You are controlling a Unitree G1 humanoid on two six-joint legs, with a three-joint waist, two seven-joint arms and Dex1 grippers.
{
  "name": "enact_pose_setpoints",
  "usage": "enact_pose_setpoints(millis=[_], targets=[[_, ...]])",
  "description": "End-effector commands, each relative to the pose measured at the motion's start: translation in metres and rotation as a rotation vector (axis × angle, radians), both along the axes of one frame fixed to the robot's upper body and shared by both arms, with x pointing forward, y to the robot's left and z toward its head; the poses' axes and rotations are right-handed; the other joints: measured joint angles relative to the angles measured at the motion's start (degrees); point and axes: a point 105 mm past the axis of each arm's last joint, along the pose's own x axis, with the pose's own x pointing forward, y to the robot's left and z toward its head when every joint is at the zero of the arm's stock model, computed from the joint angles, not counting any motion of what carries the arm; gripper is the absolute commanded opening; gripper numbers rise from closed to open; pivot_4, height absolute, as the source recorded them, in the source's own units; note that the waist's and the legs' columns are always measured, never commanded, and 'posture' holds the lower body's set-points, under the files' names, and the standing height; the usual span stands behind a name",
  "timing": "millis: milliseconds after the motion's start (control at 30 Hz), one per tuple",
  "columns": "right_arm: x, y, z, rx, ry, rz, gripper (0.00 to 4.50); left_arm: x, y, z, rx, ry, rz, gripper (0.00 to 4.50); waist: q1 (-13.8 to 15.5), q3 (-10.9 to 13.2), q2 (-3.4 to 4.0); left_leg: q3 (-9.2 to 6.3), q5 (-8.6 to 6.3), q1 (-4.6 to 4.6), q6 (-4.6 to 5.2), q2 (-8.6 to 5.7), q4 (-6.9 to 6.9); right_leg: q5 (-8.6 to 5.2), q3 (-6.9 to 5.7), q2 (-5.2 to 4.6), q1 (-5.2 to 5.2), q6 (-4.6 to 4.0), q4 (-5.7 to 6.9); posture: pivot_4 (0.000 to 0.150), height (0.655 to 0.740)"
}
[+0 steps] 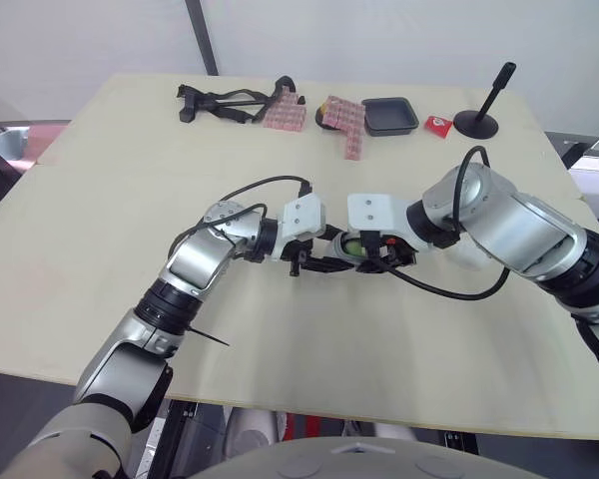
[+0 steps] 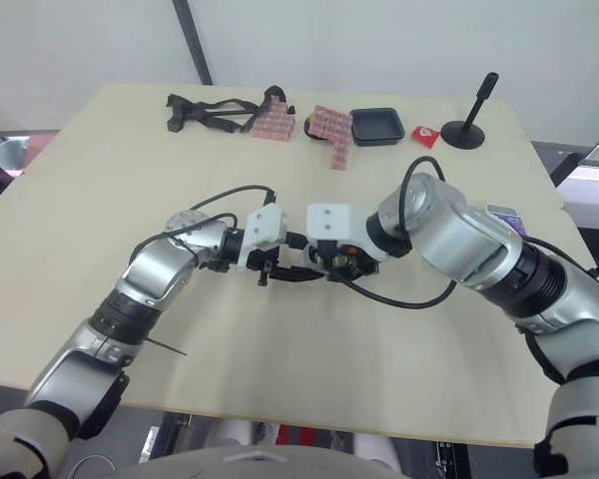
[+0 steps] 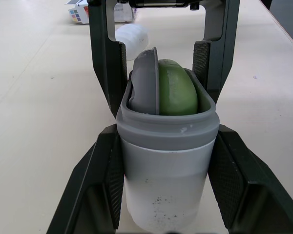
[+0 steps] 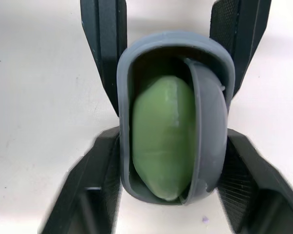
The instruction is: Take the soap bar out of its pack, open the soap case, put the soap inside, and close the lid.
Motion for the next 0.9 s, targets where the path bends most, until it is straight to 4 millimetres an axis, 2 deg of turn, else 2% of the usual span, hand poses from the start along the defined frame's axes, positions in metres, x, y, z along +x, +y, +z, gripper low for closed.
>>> enact_pose_setpoints(millis=[33,67,233,467,600,900], targets=[[0.001,-0.002,0.009,0.03,-0.017,-0.013,4.03,-0.003,0.001,0.006,-0.032,-0.04,-0.014,1.89,0.0,0.0,0.0,0.0,0.0,0.0,0.0,0.0,0.0,0.0,0.0,0.0,0.0,0.0,0.0,0.15,0.74],[0.002,-0.004,0.008,0.03,-0.015,-0.018,4.45,-0.004,0.003,0.005,-0.035,-0.041,-0.014,1.89,0.0,0.0,0.0,0.0,0.0,0.0,0.0,0.0,0.0,0.0,0.0,0.0,0.0,0.0,0.0,0.15,0.74],[0.004,-0.01,0.006,0.067,-0.001,-0.047,4.45,-0.007,0.011,0.001,-0.065,-0.043,-0.016,1.89,0.0,0.0,0.0,0.0,0.0,-0.01,0.0,0.01,0.0,0.0,-0.01,-0.02,-0.01,0.0,0.0,0.15,0.74],[-0.002,-0.014,0.01,0.337,0.08,-0.045,4.45,-0.007,0.022,0.007,-0.204,-0.025,0.021,1.89,0.1,0.0,-0.01,0.0,0.0,-0.04,0.0,0.02,0.02,0.0,-0.01,-0.07,-0.01,-0.01,-0.01,0.15,0.74],[-0.003,-0.034,0.005,0.508,0.072,-0.093,4.45,-0.008,0.028,0.007,-0.294,0.005,0.047,1.89,0.4,0.0,-0.04,0.0,-0.01,-0.06,0.02,-0.01,0.04,0.0,-0.01,-0.1,0.0,-0.01,-0.04,0.15,0.74],[-0.014,-0.067,-0.016,0.815,-0.023,-0.238,4.45,-0.013,0.033,-0.016,-0.315,0.047,0.058,1.89,0.0,0.0,-0.05,-0.01,-0.02,-0.07,0.03,0.01,0.03,0.0,-0.03,-0.13,0.0,0.0,-0.09,0.15,0.74]])
